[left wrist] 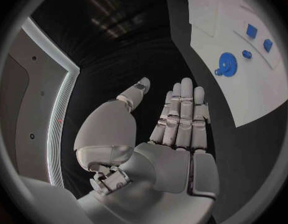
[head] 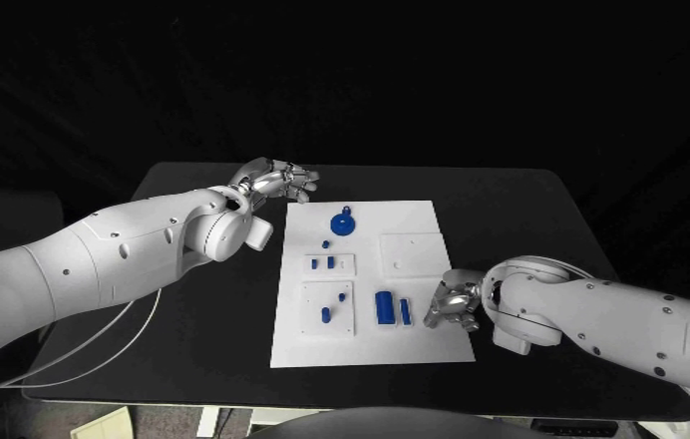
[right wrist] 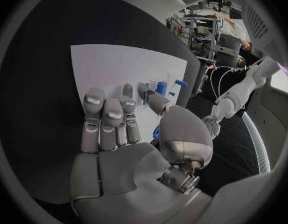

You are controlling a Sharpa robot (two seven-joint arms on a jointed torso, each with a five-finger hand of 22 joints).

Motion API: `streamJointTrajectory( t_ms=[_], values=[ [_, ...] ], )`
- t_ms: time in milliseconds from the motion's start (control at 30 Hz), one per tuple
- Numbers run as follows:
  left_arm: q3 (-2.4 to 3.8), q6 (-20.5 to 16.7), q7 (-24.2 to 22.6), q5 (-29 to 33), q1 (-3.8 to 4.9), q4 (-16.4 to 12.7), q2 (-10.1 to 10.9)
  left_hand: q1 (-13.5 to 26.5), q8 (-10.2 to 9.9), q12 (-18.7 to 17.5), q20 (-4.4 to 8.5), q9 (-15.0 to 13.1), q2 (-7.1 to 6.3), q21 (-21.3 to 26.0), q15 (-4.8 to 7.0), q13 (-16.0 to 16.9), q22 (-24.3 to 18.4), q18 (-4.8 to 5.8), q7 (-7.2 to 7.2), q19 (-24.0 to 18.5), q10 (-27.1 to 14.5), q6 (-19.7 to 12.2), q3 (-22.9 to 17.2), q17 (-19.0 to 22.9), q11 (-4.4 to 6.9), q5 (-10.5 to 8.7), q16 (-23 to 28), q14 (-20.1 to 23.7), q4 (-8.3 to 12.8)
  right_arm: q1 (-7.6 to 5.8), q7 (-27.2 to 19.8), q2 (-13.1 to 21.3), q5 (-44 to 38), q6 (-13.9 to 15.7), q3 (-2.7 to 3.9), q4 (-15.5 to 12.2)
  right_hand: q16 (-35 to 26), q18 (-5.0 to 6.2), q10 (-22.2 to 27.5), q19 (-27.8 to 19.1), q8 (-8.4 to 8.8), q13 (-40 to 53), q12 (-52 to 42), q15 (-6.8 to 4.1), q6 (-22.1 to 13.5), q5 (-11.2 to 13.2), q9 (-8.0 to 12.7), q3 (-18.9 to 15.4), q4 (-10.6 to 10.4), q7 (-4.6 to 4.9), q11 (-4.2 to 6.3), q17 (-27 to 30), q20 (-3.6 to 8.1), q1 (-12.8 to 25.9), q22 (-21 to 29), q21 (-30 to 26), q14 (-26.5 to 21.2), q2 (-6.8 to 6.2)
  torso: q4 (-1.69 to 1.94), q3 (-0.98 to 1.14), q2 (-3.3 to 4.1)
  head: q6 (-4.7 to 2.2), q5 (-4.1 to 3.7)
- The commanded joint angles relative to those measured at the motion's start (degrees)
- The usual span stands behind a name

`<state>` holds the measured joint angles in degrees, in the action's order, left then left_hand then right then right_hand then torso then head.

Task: Assemble the parts on the task board

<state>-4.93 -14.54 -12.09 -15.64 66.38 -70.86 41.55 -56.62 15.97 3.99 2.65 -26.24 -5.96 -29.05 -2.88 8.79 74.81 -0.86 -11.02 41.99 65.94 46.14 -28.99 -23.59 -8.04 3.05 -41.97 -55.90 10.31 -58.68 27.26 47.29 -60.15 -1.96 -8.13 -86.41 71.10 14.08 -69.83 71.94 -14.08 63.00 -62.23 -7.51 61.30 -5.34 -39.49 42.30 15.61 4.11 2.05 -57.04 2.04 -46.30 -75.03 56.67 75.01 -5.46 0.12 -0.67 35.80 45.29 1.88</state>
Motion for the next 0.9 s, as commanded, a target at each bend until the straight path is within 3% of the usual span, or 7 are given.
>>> streamJointTrajectory(
  t_ms=[33, 267, 400, 600, 733, 767, 900],
  values=[
    [0.04, 0.53, -0.56, 0.06, 0.04, 0.07, -0.20, 0.57, 0.20, 0.04, -0.12, -0.01, -0.03, 0.39, -0.28, -0.07, 0.08, -0.22, 0.16, 0.13, -0.47, -0.36, 0.02, -0.07, -0.01, -0.14, 0.39, -0.13, -0.27, -1.28, -8.68, 0.44, 6.53, -1.85, 0.33, -0.27, -0.50, 0.92, 0.10, -0.04, 0.36, -0.01, 0.39, 0.06, -1.18, -0.63, 0.05, -1.15, 0.00, 0.68, -0.46, 0.17, -0.31, 0.45, -0.53, 0.02, 0.28, -1.10, -0.10, 0.03, -0.02, -0.84, -0.21],
    [0.05, 0.33, -1.25, 0.43, 0.04, 1.01, -0.72, 0.58, 0.21, 0.04, -0.12, -0.01, -0.03, 0.39, -0.28, -0.08, 0.09, -0.22, 0.16, 0.14, -0.48, -0.36, 0.03, -0.08, -0.02, -0.14, 0.40, -0.13, -0.29, -3.90, -23.74, -1.06, 14.78, 6.94, 0.90, 5.10, -1.22, 0.92, 0.76, -0.80, 1.88, -0.10, 0.69, 0.86, -4.23, -0.93, 0.28, -5.04, 0.36, 1.70, -1.44, 0.47, -0.12, 1.01, -0.34, -0.69, -0.15, -1.93, -0.18, -0.07, -0.17, -3.10, -1.16],
    [0.06, 0.33, -1.64, 2.16, 0.11, 1.74, -0.70, 0.61, 0.23, 0.03, -0.13, -0.02, -0.08, 0.42, -0.30, -0.08, 0.11, -0.22, 0.14, 0.13, -0.50, -0.35, 0.06, -0.09, -0.02, -0.14, 0.46, -0.07, -0.28, -4.55, -30.51, -3.26, 22.45, 10.42, 2.52, 11.16, -3.16, 0.88, 2.73, -2.82, 2.26, -0.71, 2.12, 1.20, -5.13, -1.23, 0.24, -4.83, 0.64, 2.11, -1.81, 1.27, -0.19, -0.48, 0.18, -2.36, -1.87, -1.72, -0.21, -0.18, -0.35, -5.05, -1.48],
    [0.09, 1.67, -2.07, 9.46, 1.30, 5.01, -1.82, 0.30, 0.36, 0.08, -0.16, -0.06, -0.11, 0.55, -0.36, -0.07, 0.20, -0.25, 0.17, 0.03, -0.43, -0.20, -0.01, -0.14, 0.01, -0.14, 0.67, 0.10, -0.03, -5.53, -36.33, -8.54, 33.04, 12.58, 5.61, 22.24, -14.06, 0.55, 10.83, -11.31, 2.37, -6.72, 10.33, 2.77, -6.56, -2.93, -0.66, -5.60, 0.55, 3.27, -3.21, 6.38, -3.07, -2.54, 4.62, -12.42, -9.22, -0.75, -0.53, -0.51, -1.02, -7.82, -2.55],
    [0.14, 2.86, -4.12, 9.45, 2.76, 8.38, -2.98, 0.10, 0.43, 0.17, -0.24, -0.09, -0.26, 0.69, -0.45, -0.02, 0.27, -0.22, 0.18, -0.07, -0.24, -0.16, 0.07, -0.17, 0.07, -0.20, 0.90, 0.28, 0.27, -5.64, -39.05, -12.37, 37.47, 11.49, 8.12, 29.38, -22.65, -0.45, 15.13, -16.51, 2.76, -12.93, 16.70, 5.45, -8.15, -4.32, -1.01, -6.15, 0.76, 4.60, -4.77, 10.63, -5.83, -2.58, 8.62, -20.05, -13.18, -0.48, -0.86, -0.84, -1.34, -9.68, -2.71],
    [0.15, 3.21, -4.74, 9.46, 3.11, 9.40, -3.52, 0.13, 0.45, 0.16, -0.35, -0.10, -0.31, 0.82, -0.63, -0.02, 0.28, -0.19, 0.17, -0.22, -0.23, -0.18, 0.16, -0.07, 0.07, -0.22, 1.29, 0.75, 0.36, -5.63, -39.70, -12.98, 38.67, 11.06, 8.57, 30.59, -26.82, -1.36, 17.23, -20.77, 3.23, -16.71, 20.86, 7.89, -9.17, -5.02, -0.81, -6.40, 1.00, 5.41, -5.96, 12.74, -7.11, -2.43, 10.41, -23.80, -16.13, -0.41, -0.93, -0.88, -1.39, -10.33, -2.73],
    [0.23, 4.70, -7.60, 10.83, 3.38, 13.15, -6.03, 0.86, 0.22, -0.37, -4.56, -0.11, -0.22, 5.13, -5.06, -1.36, -0.70, 0.16, 0.43, -6.97, -4.58, -1.30, 0.48, 3.17, -0.88, -0.19, 9.96, 11.15, 1.07, -5.55, -41.53, -15.29, 41.37, 8.91, 9.96, 34.70, -39.60, -2.78, 18.18, -29.81, 4.41, -34.18, 35.84, 13.01, -11.58, -6.14, 1.10, -8.91, 1.23, 5.88, -9.77, 19.98, -10.51, -3.81, 15.37, -32.74, -21.78, 0.51, -0.75, -0.86, -1.51, -12.60, -2.49]
  ],
)
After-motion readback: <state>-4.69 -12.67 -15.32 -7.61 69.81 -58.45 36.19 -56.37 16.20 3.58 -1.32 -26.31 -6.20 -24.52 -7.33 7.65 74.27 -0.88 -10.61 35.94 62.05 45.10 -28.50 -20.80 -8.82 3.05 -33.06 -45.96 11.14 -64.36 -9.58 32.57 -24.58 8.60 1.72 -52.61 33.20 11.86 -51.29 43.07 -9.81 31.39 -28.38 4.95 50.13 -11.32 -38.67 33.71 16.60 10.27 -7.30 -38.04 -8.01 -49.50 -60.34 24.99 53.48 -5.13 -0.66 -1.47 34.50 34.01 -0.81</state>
